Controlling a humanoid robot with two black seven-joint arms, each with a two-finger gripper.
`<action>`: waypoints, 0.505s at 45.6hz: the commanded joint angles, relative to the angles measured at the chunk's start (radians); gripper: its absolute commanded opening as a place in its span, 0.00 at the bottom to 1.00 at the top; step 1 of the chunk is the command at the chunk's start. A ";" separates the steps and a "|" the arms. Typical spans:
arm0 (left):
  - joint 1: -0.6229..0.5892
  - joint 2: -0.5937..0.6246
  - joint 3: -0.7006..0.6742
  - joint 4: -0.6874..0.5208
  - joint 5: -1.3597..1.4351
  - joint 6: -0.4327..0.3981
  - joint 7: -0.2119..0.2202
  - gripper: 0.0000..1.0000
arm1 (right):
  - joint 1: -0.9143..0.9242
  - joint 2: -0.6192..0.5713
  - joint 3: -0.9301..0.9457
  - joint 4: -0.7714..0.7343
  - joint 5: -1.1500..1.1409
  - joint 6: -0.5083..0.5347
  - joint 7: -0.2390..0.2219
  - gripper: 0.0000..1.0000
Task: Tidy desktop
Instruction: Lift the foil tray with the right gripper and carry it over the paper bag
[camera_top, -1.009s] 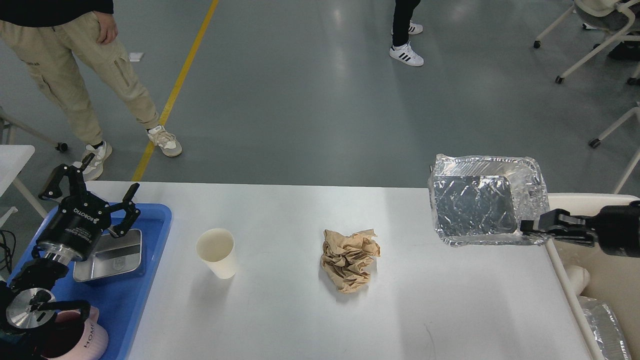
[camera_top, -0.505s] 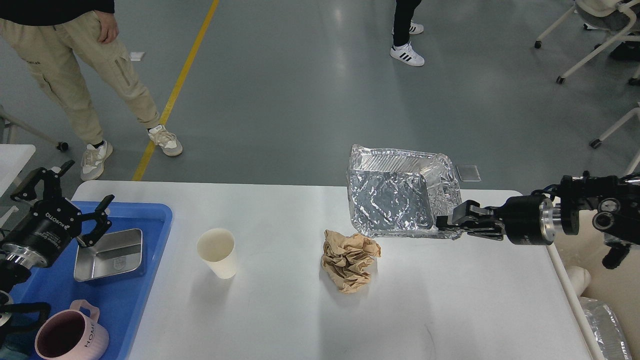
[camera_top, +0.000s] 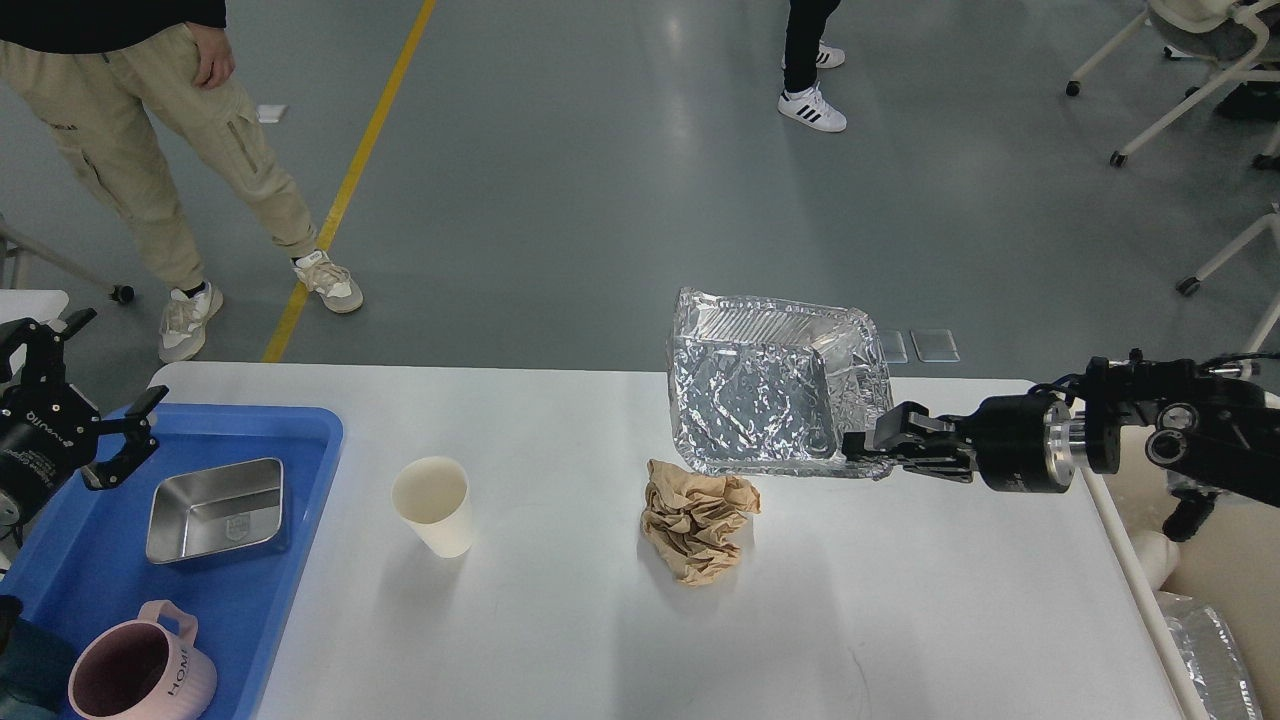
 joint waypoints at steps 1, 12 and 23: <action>0.005 0.148 0.143 -0.057 0.043 -0.023 -0.013 0.97 | 0.008 0.009 0.001 0.000 0.000 -0.013 0.002 0.00; 0.066 0.382 0.177 -0.250 0.206 0.000 -0.013 0.97 | 0.006 0.023 0.009 0.000 0.000 -0.028 0.002 0.00; 0.107 0.652 0.179 -0.378 0.275 0.002 -0.015 0.97 | 0.012 0.021 0.021 0.000 0.002 -0.030 0.003 0.00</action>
